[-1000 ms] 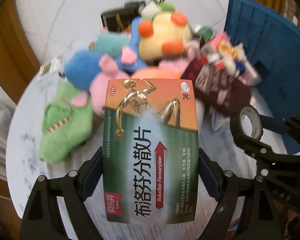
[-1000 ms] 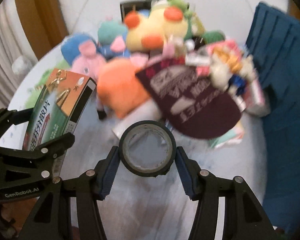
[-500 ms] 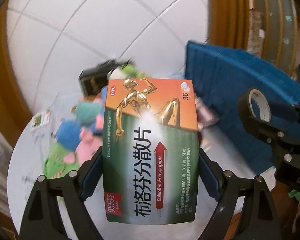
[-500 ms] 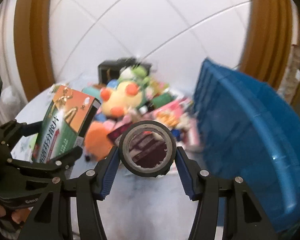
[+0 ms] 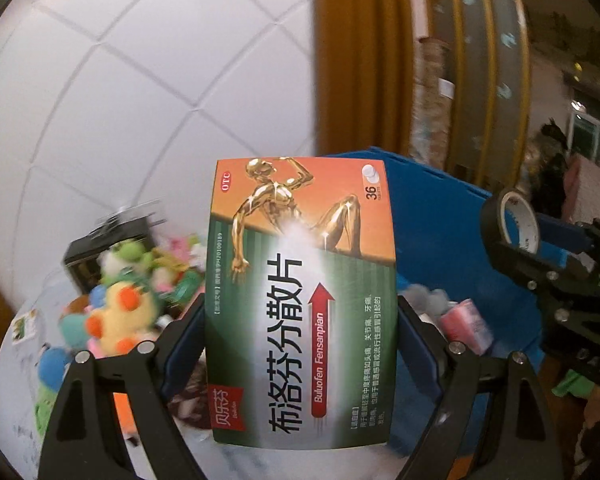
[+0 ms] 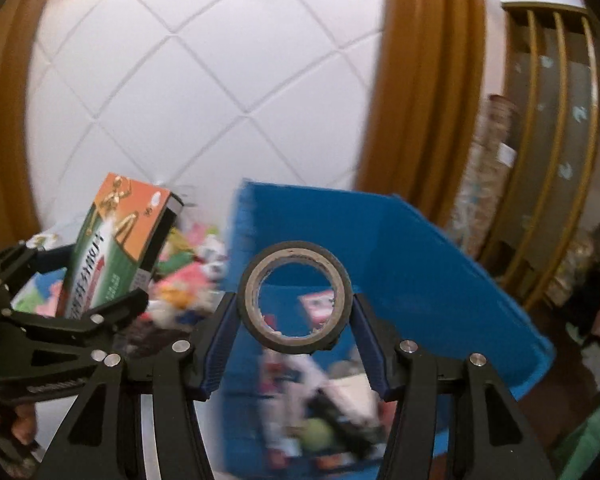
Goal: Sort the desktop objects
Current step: 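Carry the medicine box and tape roll into the blue bin and release both, then return both grippers from the blue bin to the toy pile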
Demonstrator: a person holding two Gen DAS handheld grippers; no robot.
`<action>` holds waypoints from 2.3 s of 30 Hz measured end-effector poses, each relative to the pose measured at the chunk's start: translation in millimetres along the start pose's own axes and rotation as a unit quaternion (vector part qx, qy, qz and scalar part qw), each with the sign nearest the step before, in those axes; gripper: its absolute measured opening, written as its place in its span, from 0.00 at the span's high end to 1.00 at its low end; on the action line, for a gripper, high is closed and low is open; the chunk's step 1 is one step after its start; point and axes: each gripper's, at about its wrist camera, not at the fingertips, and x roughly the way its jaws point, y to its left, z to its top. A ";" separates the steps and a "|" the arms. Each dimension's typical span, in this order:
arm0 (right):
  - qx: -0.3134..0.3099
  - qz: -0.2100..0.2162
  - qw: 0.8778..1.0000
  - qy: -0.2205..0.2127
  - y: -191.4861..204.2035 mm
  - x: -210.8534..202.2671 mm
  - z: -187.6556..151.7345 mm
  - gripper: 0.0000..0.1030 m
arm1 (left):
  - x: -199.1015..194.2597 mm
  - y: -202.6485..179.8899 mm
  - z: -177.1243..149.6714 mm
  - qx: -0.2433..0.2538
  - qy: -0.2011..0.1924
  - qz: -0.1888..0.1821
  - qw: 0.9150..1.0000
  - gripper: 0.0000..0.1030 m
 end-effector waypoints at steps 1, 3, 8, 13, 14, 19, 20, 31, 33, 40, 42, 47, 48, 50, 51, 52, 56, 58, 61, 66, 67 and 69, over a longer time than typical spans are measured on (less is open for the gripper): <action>0.002 -0.007 1.000 0.006 -14.1 2.6 -1.0 0.46 | 6.2 -15.8 7.1 0.008 0.004 0.000 1.000 0.16; 0.003 -0.016 1.000 0.016 -43.0 10.7 -4.1 0.46 | 17.5 -45.1 18.4 0.020 0.010 -0.002 1.000 0.16; 0.006 -0.018 0.998 0.055 -105.6 46.0 -21.1 0.46 | 43.6 -99.1 34.4 0.039 0.034 0.002 0.999 0.16; 0.009 0.001 0.997 0.079 -140.3 64.4 -32.2 0.46 | 65.3 -133.1 34.3 0.062 0.070 0.005 0.996 0.16; 0.008 0.005 0.996 0.083 -145.7 68.2 -33.3 0.46 | 68.5 -137.5 33.7 0.071 0.080 0.009 0.994 0.16; 0.005 0.017 0.995 0.101 -160.8 80.7 -41.1 0.46 | 75.7 -148.6 32.8 0.089 0.101 0.018 0.991 0.16; 0.006 0.019 0.994 0.105 -162.9 83.5 -43.2 0.46 | 76.8 -150.1 31.6 0.093 0.106 0.019 0.990 0.16; -0.001 0.009 0.994 0.113 -161.2 100.0 -58.6 0.46 | 82.9 -156.2 29.0 0.107 0.128 0.028 0.986 0.14; -0.001 0.010 0.994 0.109 -161.0 99.0 -57.9 0.41 | 82.1 -155.7 28.7 0.107 0.125 0.033 0.986 0.13; 0.013 0.008 0.996 0.085 -164.9 92.8 -51.3 0.09 | 81.7 -150.2 28.7 0.095 0.123 0.031 0.987 0.13; 0.013 0.003 0.997 0.082 -163.5 92.3 -48.9 0.05 | 80.6 -149.3 28.2 0.093 0.119 0.032 0.988 0.13; 0.011 -0.006 0.997 0.076 -163.0 92.5 -45.8 0.00 | 69.8 -142.6 29.8 0.074 0.093 0.039 0.992 0.13; 0.010 -0.007 0.997 0.074 -162.8 92.0 -45.9 0.00 | 64.0 -138.2 30.2 0.061 0.085 0.035 0.994 0.13; 0.013 -0.004 0.997 0.072 -162.5 91.2 -47.0 0.00 | 54.5 -130.1 31.0 0.041 0.074 0.028 0.996 0.13; 0.016 -0.001 0.997 0.070 -163.2 90.2 -47.8 0.00 | 48.0 -124.6 30.8 0.031 0.064 0.030 0.997 0.13; 0.021 0.003 0.997 0.070 -164.3 89.2 -49.0 0.00 | 41.8 -119.0 30.7 0.022 0.054 0.033 0.998 0.13; 0.036 0.020 0.996 0.079 -161.6 86.5 -53.5 0.00 | 13.7 -89.4 23.3 -0.010 0.007 0.051 0.999 0.13; 0.041 0.036 0.995 0.084 -153.7 81.2 -54.3 0.00 | 3.9 -73.1 17.9 -0.025 -0.008 0.060 0.998 0.13; 0.041 0.052 0.996 0.061 -136.0 60.8 -46.7 0.00 | -5.0 -41.6 9.5 -0.046 -0.013 0.080 0.996 0.13; 0.046 0.065 0.997 0.012 -99.6 24.1 -21.2 0.00 | -16.5 23.4 -12.7 -0.064 -0.011 0.109 0.992 0.13; 0.046 0.069 0.997 0.002 -88.2 15.3 -14.4 0.00 | -18.4 36.2 -16.9 -0.066 -0.010 0.113 0.991 0.13; 0.041 0.074 0.996 -0.012 -67.2 4.7 -3.5 0.00 | -22.8 70.1 -28.4 -0.077 -0.007 0.122 0.989 0.13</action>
